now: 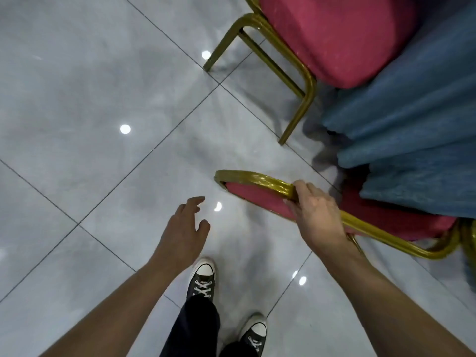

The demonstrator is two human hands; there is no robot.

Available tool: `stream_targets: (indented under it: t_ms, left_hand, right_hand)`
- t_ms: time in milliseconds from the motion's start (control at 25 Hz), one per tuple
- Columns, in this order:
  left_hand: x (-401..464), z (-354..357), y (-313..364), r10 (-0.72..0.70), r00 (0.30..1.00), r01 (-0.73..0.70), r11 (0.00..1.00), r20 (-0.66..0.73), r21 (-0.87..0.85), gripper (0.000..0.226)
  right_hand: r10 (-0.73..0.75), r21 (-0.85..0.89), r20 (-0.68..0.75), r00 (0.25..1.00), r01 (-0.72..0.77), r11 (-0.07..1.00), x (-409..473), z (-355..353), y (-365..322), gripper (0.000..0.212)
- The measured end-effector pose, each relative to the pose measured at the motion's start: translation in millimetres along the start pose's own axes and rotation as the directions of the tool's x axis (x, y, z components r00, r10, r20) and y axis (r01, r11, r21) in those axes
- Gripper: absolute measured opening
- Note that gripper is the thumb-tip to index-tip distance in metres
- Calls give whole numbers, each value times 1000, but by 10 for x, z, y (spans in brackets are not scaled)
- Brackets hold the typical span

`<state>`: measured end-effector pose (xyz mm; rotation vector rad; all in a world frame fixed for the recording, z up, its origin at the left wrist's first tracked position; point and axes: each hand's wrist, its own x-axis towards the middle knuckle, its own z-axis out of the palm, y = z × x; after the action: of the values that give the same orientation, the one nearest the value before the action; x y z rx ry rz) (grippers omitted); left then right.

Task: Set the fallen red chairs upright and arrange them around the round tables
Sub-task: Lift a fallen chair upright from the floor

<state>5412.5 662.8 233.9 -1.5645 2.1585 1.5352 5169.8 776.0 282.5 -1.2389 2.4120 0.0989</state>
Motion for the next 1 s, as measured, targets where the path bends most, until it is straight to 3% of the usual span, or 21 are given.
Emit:
stream_targets:
  t_ms: [120, 200, 280, 400, 600, 720, 880, 1000]
  left_hand:
    - [3, -201, 331, 16, 999, -16, 1000, 30, -6, 81]
    - [-59, -400, 626, 75, 996, -77, 996, 53, 37, 94]
    - [-202, -661, 955, 187, 981, -184, 982, -43, 51, 82]
    - [-634, -1113, 1561, 366, 902, -343, 929, -229, 137, 50]
    - [-1827, -1402, 2600, 598, 769, -536, 795, -224, 283, 43]
    - [-2661, -1156, 2968, 695, 708, -628, 700, -122, 342, 41]
    - [-3635, -642, 3113, 770, 637, -733, 595, 27, 330, 46]
    - [-3926, -312, 3208, 713, 693, -717, 668, 104, 199, 44]
  right_hand:
    - [-18, 66, -76, 997, 23, 998, -666, -468, -11, 27]
    - [-18, 110, -203, 979, 41, 993, -1053, -828, -85, 30]
    - [-16, 145, -313, 950, 64, 987, -1445, -1177, -161, 27]
    - [20, 236, -389, 921, 79, 969, -2048, -1618, -242, 28]
    - [136, 455, -440, 887, 90, 886, -3239, -2129, -20, 29]
    - [295, 513, -475, 829, -12, 858, -4058, -2200, 298, 31]
    - [580, 584, -372, 725, -303, 753, -5097, -2122, 814, 39]
    - [743, 686, -233, 627, -436, 583, -5582, -2064, 1174, 34]
